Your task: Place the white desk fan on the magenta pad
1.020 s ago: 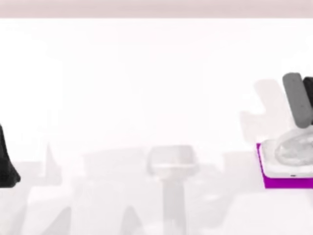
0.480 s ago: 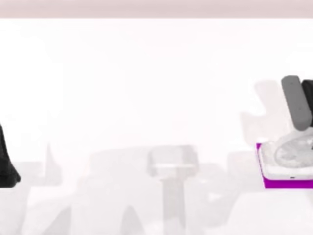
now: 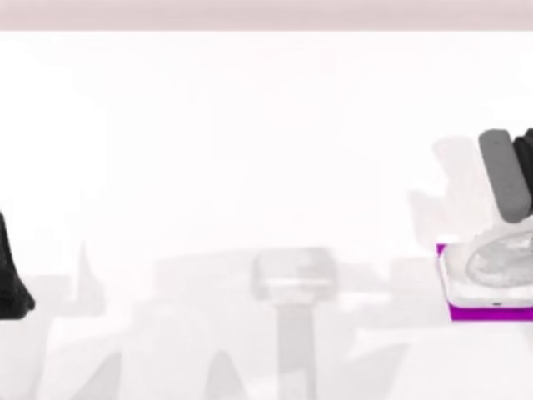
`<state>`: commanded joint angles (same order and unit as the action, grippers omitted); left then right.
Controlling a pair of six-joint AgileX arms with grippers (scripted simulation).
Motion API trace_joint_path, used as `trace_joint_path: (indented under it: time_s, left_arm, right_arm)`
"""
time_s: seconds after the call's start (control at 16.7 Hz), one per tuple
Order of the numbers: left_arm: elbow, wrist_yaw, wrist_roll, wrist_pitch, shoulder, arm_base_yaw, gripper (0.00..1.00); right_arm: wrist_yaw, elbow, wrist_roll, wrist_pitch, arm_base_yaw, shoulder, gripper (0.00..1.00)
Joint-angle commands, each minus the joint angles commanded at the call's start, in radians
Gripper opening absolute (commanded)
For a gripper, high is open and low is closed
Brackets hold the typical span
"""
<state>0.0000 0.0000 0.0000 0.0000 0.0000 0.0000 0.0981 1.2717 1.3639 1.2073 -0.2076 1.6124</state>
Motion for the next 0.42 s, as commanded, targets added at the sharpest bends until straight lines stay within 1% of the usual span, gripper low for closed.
trace_joint_path:
  time_s: [0.06, 0.12, 0.42]
  left_arm:
    - [0.000, 0.000, 0.000, 0.000, 0.000, 0.000, 1.00]
    - [0.000, 0.000, 0.000, 0.000, 0.000, 0.000, 1.00]
    - [0.000, 0.000, 0.000, 0.000, 0.000, 0.000, 1.00]
  right_arm:
    - [0.000, 0.000, 0.000, 0.000, 0.000, 0.000, 0.98]
    - [0.000, 0.000, 0.000, 0.000, 0.000, 0.000, 1.00]
    - [0.000, 0.000, 0.000, 0.000, 0.000, 0.000, 1.00]
